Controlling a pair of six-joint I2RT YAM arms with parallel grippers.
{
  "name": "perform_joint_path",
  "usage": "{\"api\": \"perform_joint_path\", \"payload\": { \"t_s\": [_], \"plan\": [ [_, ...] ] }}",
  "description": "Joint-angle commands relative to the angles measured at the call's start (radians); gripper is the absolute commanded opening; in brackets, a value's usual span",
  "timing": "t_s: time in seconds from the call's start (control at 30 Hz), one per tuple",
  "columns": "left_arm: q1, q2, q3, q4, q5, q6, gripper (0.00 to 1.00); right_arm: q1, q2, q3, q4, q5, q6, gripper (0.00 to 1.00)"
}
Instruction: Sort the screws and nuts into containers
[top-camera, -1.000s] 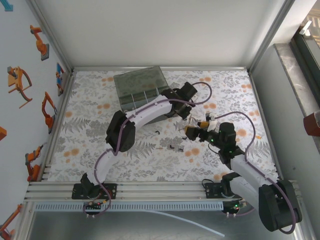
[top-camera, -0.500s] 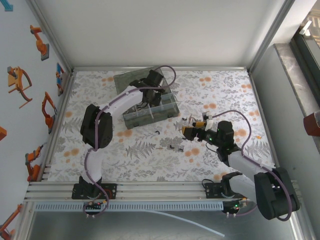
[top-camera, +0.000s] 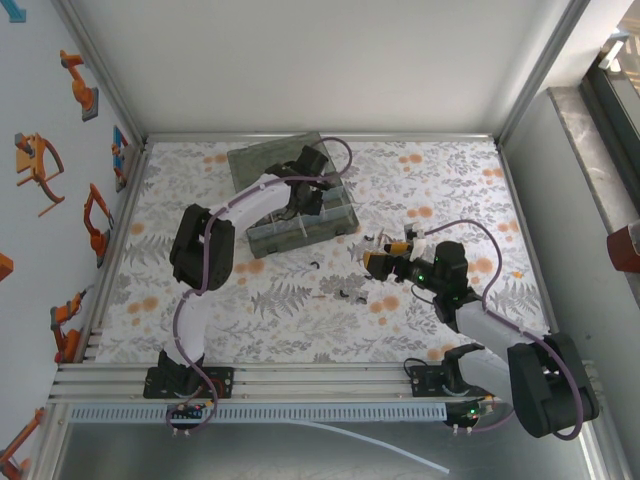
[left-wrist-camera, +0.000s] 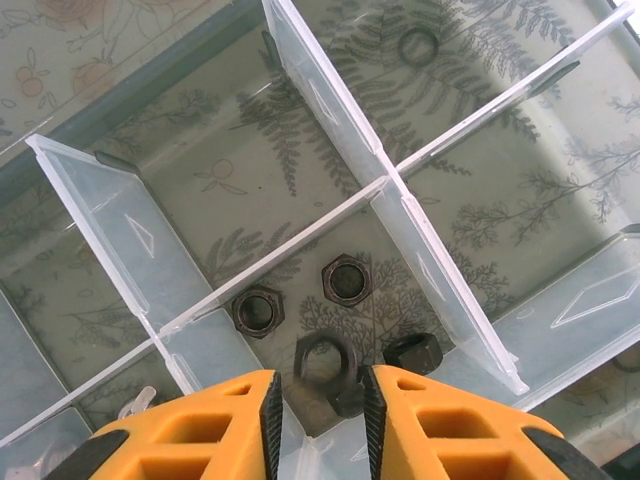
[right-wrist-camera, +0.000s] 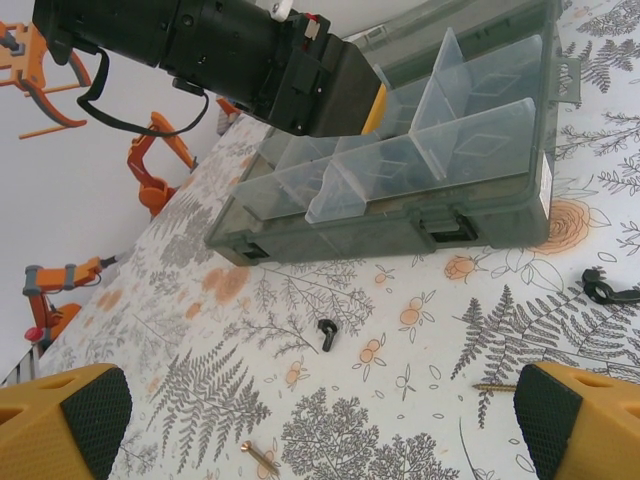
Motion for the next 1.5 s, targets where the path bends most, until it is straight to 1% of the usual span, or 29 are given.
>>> {"api": "perform_joint_path", "payload": {
  "t_s": [0.0, 0.07, 0.1, 0.23, 0.33, 0.47, 0.6, 0.73, 0.9, 1.17, 1.47],
  "plan": [
    [-0.012, -0.025, 0.002, 0.006, 0.003, -0.027, 0.29, 0.001, -0.001, 0.024, 0.035, -0.024, 0.013, 1.0],
    [-0.022, -0.046, -0.018, 0.006, -0.008, -0.033, 0.34, 0.002, -0.006, 0.024, 0.035, -0.029, 0.015, 1.0],
    [-0.027, -0.057, -0.028, 0.006, -0.013, -0.038, 0.35, 0.002, -0.007, 0.022, 0.036, -0.026, 0.016, 0.99],
    [-0.081, -0.146, -0.105, -0.013, -0.047, -0.08, 0.34, 0.001, -0.011, 0.021, 0.034, -0.058, 0.02, 1.0],
    [-0.146, -0.231, -0.19, -0.065, -0.064, -0.21, 0.35, 0.006, -0.014, 0.021, 0.012, -0.104, 0.012, 1.0],
    [-0.218, -0.288, -0.298, -0.114, -0.05, -0.413, 0.35, 0.025, -0.02, 0.021, 0.013, -0.131, 0.008, 1.0],
    [-0.258, -0.274, -0.367, -0.12, -0.053, -0.577, 0.35, 0.065, -0.017, 0.03, 0.015, -0.141, -0.008, 1.0],
    [-0.261, -0.224, -0.387, -0.076, -0.04, -0.661, 0.36, 0.073, -0.019, 0.027, 0.021, -0.138, -0.009, 0.99],
    [-0.248, -0.168, -0.39, -0.008, -0.015, -0.712, 0.36, 0.073, -0.019, 0.027, 0.02, -0.132, -0.011, 1.0],
    [-0.238, -0.111, -0.377, 0.018, -0.004, -0.748, 0.35, 0.073, -0.012, 0.031, 0.019, -0.131, -0.01, 0.99],
    [-0.247, -0.082, -0.364, 0.012, -0.006, -0.743, 0.28, 0.073, 0.001, 0.037, 0.019, -0.135, -0.008, 1.0]
  ]
}}
